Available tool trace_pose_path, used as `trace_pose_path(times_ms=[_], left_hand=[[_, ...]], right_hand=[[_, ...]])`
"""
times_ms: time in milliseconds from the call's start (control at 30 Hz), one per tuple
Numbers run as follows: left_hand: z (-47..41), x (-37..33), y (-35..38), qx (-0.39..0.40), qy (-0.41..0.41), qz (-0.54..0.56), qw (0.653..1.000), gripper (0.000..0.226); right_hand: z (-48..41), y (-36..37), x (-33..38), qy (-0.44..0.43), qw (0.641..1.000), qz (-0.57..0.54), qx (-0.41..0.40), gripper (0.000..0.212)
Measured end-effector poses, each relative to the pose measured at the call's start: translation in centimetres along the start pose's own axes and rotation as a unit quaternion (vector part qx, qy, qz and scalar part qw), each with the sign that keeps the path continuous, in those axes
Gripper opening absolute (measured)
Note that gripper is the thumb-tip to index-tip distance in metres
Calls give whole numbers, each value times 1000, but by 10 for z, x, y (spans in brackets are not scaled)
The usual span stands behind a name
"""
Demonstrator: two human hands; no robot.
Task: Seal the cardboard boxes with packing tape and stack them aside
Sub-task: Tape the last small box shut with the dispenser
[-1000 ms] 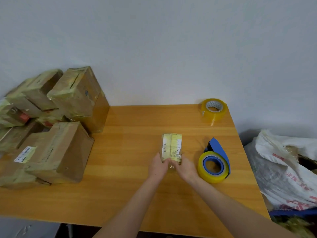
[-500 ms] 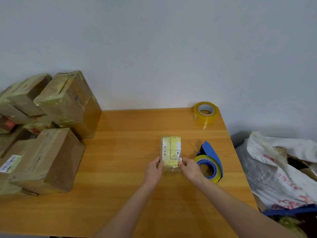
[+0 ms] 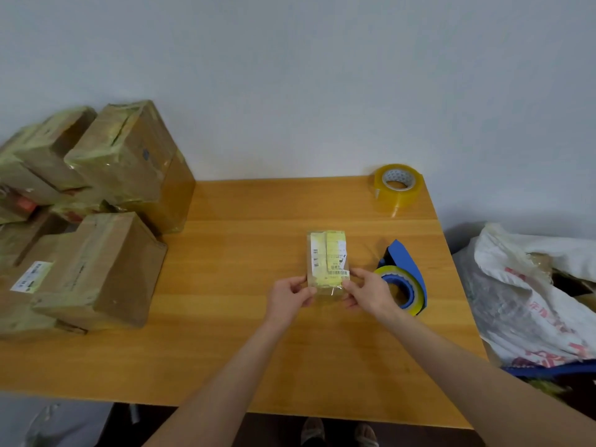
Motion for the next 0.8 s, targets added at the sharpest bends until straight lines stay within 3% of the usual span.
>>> trace_pose_path(times_ms=[233,467,600,700,800], left_hand=[[1,2,4,-19,49,-64,997,18],[-1,2,3,-45,93,-157,982,25],[-2,2,5,-55,105,-204,972,26],[-4,0,4,-48,109,-226,967,39],[-6,-1,5,-33,110,-191,975,67]], right_hand=[[2,0,-5,-32,999,20,-3,38],[-2,5,-3,-100,979,176,-16,33],[-3,2,-1,-129,952,277,-29,41],[-4,-1,2,-138,934,327,-25,50],[-4,-3,6,-156,931,327,-33,68]])
Point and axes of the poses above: each hand's wrist, its own z-axis away from the middle knuckle, its own y-axis out of the palm, x = y × z, the point moved 2 cm from there along -z, towards the middle knuckle, and after that the axes turned 12 degrees about -x, right-handed, at the moved point
